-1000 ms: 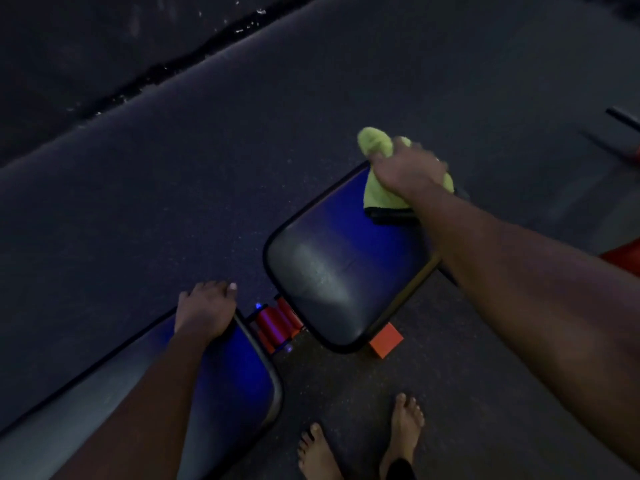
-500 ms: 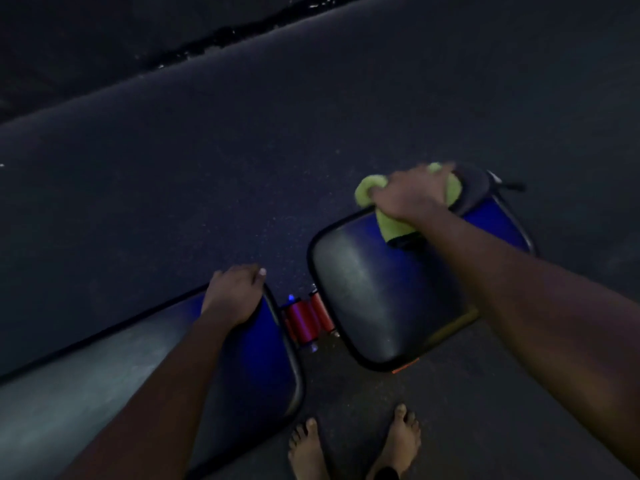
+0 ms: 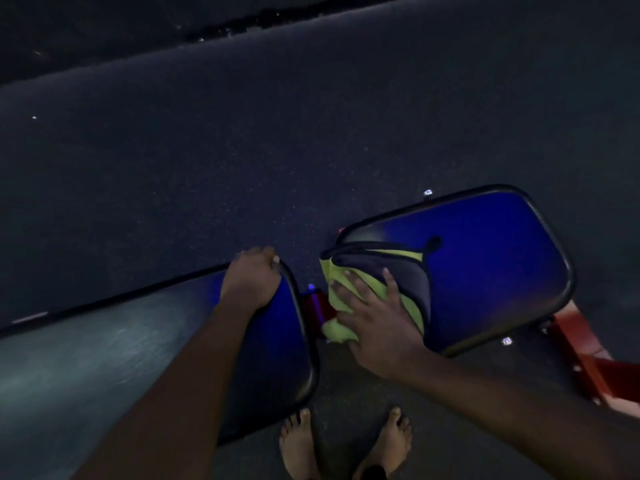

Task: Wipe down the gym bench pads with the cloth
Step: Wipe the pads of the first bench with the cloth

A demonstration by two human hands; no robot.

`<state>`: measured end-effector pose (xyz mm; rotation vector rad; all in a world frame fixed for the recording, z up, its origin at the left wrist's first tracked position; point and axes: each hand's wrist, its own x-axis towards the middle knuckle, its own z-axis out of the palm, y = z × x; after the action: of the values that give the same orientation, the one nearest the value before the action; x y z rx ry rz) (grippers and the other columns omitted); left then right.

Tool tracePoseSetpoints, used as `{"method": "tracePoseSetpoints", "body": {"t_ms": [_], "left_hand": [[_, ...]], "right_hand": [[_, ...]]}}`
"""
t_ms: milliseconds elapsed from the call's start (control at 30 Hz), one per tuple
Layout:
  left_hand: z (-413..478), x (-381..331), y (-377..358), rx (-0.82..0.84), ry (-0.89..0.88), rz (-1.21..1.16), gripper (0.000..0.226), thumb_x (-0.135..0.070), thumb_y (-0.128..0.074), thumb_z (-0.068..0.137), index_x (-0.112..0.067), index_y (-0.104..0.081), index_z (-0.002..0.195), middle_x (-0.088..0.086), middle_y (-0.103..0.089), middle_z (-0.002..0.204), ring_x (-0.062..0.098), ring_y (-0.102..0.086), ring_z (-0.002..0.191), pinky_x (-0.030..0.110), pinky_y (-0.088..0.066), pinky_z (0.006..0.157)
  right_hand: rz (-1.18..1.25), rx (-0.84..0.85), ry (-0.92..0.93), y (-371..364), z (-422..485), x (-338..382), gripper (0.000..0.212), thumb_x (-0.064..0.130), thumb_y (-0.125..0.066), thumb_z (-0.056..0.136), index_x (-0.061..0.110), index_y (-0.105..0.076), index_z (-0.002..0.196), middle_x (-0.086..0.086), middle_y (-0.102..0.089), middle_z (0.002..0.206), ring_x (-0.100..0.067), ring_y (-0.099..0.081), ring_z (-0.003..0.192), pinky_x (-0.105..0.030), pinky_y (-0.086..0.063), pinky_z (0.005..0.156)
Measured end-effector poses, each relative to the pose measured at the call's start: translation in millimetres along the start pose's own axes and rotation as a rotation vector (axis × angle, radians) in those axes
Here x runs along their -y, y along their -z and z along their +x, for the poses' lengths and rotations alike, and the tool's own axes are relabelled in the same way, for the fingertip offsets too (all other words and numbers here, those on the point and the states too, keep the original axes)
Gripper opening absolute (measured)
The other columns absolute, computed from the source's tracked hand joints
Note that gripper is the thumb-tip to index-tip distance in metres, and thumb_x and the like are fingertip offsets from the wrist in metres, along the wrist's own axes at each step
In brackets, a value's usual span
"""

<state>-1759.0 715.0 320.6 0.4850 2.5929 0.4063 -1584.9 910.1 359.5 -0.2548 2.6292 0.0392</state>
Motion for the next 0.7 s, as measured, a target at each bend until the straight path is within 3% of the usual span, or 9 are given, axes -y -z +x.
{"method": "tracePoseSetpoints", "body": {"t_ms": [100, 233, 333, 433, 533, 633, 700], "left_hand": [[-0.6, -3.4, -4.2, -0.026, -0.003, 0.060, 0.029, -0.029, -0.035, 0.104, -0.010, -0.056, 0.104, 0.014, -0.060, 0.101, 0.030, -0.054, 0.092, 0.037, -0.039, 0.075], [-3.0, -10.5, -8.9, -0.063, -0.013, 0.159, 0.033, -0.031, -0.034, 0.105, -0.008, -0.057, 0.113, 0.018, -0.060, 0.110, 0.034, -0.055, 0.100, 0.040, -0.039, 0.082], [-4.6, -16.6, -3.4, -0.022, -0.003, 0.217, 0.041, -0.040, -0.034, 0.105, -0.009, -0.057, 0.120, 0.018, -0.058, 0.118, 0.035, -0.053, 0.110, 0.043, -0.040, 0.096], [-5.0, -20.5, 1.2, 0.032, -0.001, 0.244, 0.047, -0.046, -0.033, 0.104, -0.011, -0.055, 0.128, 0.018, -0.056, 0.125, 0.035, -0.051, 0.117, 0.045, -0.036, 0.106], [-3.0, -21.6, -1.7, 0.040, 0.006, 0.282, 0.048, -0.045, -0.031, 0.104, -0.013, -0.054, 0.132, 0.018, -0.056, 0.127, 0.034, -0.051, 0.119, 0.045, -0.035, 0.109], [-2.6, -27.1, -9.5, 0.019, 0.044, 0.328, 0.046, -0.041, -0.028, 0.104, -0.014, -0.056, 0.128, 0.018, -0.056, 0.126, 0.034, -0.050, 0.119, 0.045, -0.033, 0.111], [-3.6, -30.5, -14.4, -0.006, 0.074, 0.351, 0.045, -0.038, -0.027, 0.103, -0.014, -0.057, 0.126, 0.019, -0.056, 0.126, 0.034, -0.050, 0.119, 0.047, -0.030, 0.113]], "right_hand": [[-0.056, -0.085, -0.068, 15.5, 45.0, -1.7, 0.053, 0.053, -0.043, 0.096, 0.032, -0.053, 0.144, 0.000, -0.002, 0.171, -0.026, 0.015, 0.156, -0.073, 0.016, 0.110], [-0.117, -0.117, -0.283, 38.2, 114.8, -11.9, 0.054, 0.054, -0.040, 0.097, 0.027, -0.059, 0.139, -0.009, -0.023, 0.167, -0.036, -0.001, 0.155, -0.078, 0.008, 0.110], [-0.126, -0.172, -0.208, 18.8, 73.3, 4.4, 0.050, 0.047, -0.049, 0.094, 0.031, -0.056, 0.140, -0.007, -0.019, 0.168, -0.034, 0.002, 0.156, -0.076, 0.007, 0.110], [-0.078, -0.117, -0.098, -23.6, -7.3, 27.1, 0.053, 0.038, -0.057, 0.090, 0.028, -0.055, 0.142, -0.005, -0.013, 0.170, -0.032, 0.005, 0.157, -0.075, 0.010, 0.112], [-0.049, -0.127, -0.043, -42.5, -29.2, 22.9, 0.055, 0.043, -0.064, 0.085, 0.030, -0.060, 0.138, -0.002, -0.015, 0.170, -0.030, 0.000, 0.157, -0.074, 0.013, 0.112], [0.024, -0.238, -0.109, -21.3, 7.1, 3.2, 0.056, 0.048, -0.056, 0.089, 0.035, -0.051, 0.143, 0.002, -0.002, 0.171, -0.025, 0.013, 0.156, -0.073, 0.012, 0.110], [0.041, -0.314, -0.230, -0.9, 35.2, -13.4, 0.059, 0.052, -0.050, 0.090, 0.038, -0.045, 0.147, 0.003, -0.004, 0.171, -0.025, 0.009, 0.157, -0.075, 0.005, 0.110]]}}
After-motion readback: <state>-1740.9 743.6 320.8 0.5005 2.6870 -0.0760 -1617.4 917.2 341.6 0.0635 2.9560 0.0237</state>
